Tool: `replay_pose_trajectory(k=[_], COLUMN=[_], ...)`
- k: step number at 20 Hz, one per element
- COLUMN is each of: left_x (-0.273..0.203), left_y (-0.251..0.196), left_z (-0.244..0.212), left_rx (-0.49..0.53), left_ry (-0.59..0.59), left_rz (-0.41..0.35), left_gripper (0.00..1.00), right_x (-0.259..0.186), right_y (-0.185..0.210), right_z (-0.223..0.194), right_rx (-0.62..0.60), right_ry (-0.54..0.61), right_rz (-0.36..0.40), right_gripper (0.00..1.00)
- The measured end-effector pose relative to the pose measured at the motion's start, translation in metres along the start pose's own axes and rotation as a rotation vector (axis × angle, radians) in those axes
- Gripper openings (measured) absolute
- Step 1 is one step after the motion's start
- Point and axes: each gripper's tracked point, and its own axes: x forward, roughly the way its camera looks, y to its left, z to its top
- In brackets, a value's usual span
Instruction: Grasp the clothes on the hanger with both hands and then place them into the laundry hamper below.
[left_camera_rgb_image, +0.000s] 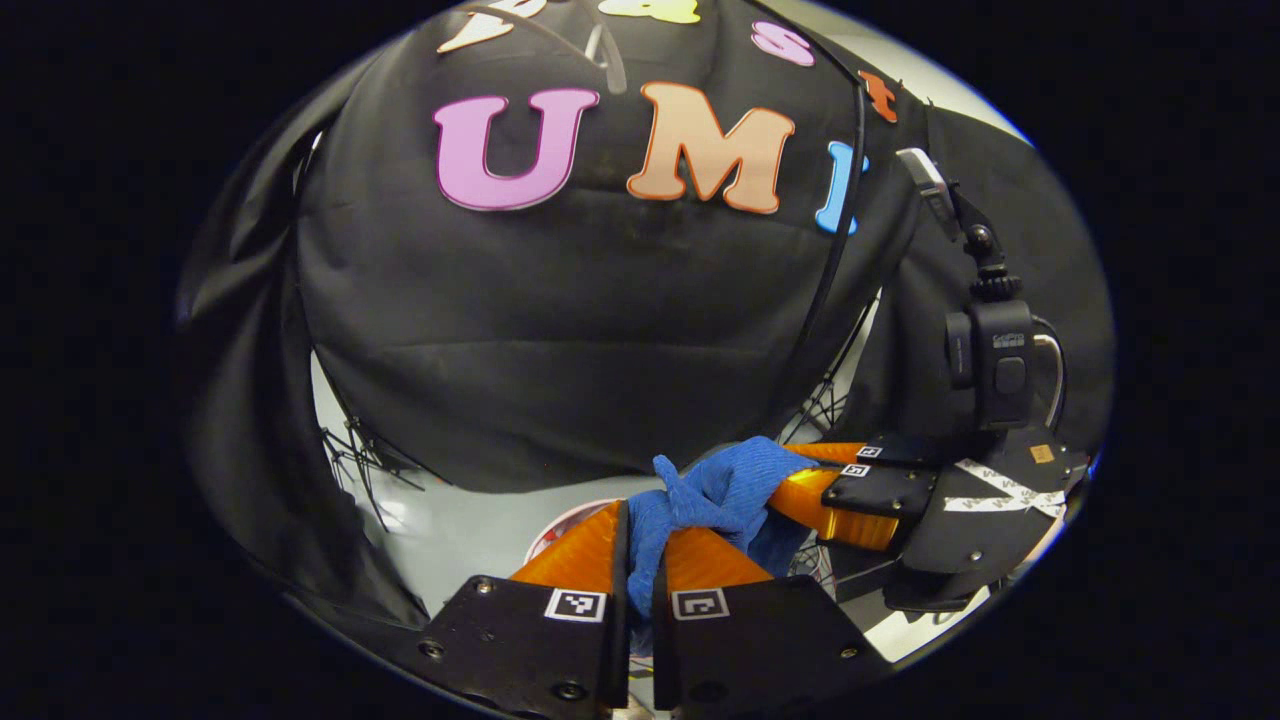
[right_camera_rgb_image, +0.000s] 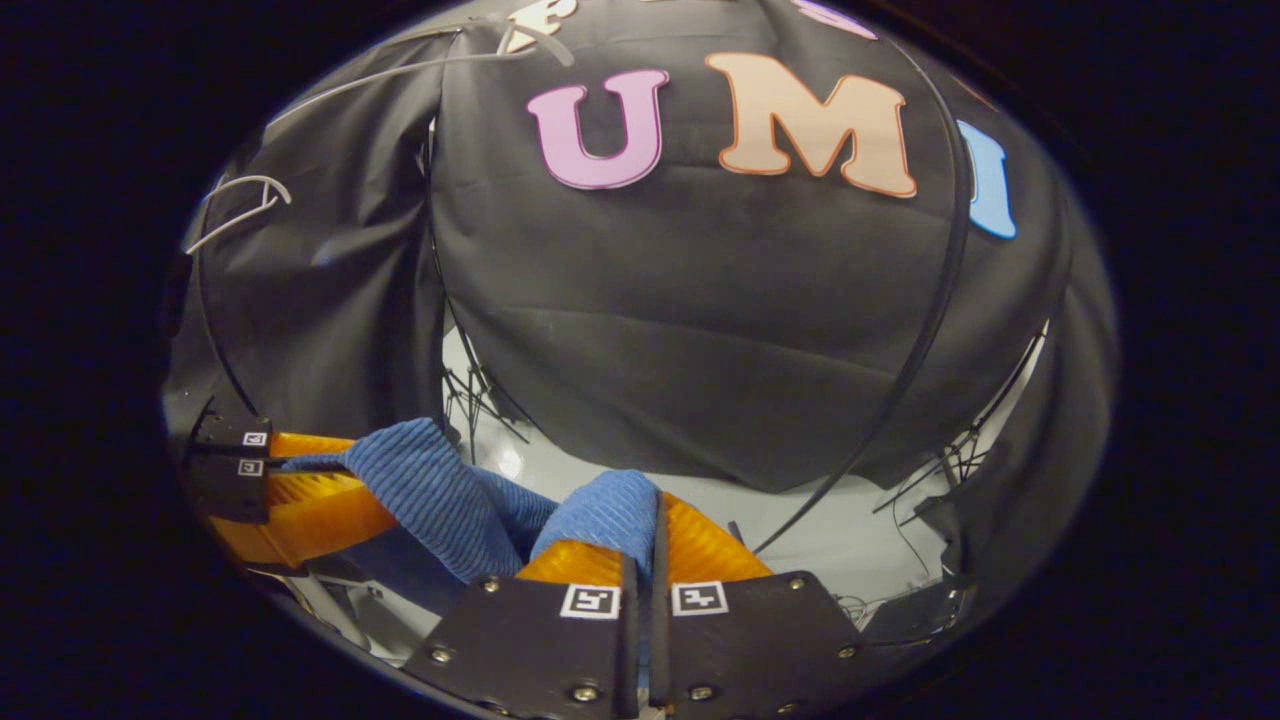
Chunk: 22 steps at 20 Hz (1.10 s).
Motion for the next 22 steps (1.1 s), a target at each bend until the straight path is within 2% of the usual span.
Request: replay_pose_trajectory(k=[7,8,9,11,22], left_x=[0.021,0.025,0.027,0.032,0.032], left_y=[0.011,0.011,0.013,0.018,0.026], left_z=[-0.052,-0.058,-0.065,-0.077,-0.125], left_rx=[0.000,-0.003,-0.006,-0.015,-0.056], left_ry=[0.168,0.187,0.203,0.239,0.446], left_rz=[0.022,0.026,0.030,0.044,0.105], left_gripper=[0.11,0.11,0.11,0.11,0.11], right_x=[0.011,0.011,0.011,0.018,0.032], right_y=[-0.003,-0.003,-0.003,-0.003,-0.004], right_z=[-0.041,-0.044,-0.048,-0.062,-0.127], right_rx=[0.000,-0.001,-0.001,-0.001,-0.024], right_ry=[0.118,0.134,0.150,0.185,0.393], right_rz=[-0.016,-0.016,-0.017,-0.018,-0.043], right_gripper=[0.05,0.02,0.05,0.05,0.05])
